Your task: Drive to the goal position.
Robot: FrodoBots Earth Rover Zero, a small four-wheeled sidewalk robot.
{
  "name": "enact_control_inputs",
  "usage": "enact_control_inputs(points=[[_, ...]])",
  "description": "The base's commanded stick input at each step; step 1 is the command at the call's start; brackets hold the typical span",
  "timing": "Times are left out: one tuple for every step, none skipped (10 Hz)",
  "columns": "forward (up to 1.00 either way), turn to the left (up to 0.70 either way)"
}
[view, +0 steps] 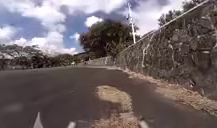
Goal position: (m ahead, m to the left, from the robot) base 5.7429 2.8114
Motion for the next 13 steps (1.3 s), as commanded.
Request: enact_control_inputs(points=[[0.50, 0.00], [0.50, 0.00], [0.50, 0.00], [0.50, 0.00], [0.50, 0.00], [0.50, 0.00], [0.50, 0.00], [0.50, 0.00], [0.50, 0.00], [0.50, 0.00], [0.50, 0.00], [0.50, 0.00], [0.50, 0.25]])
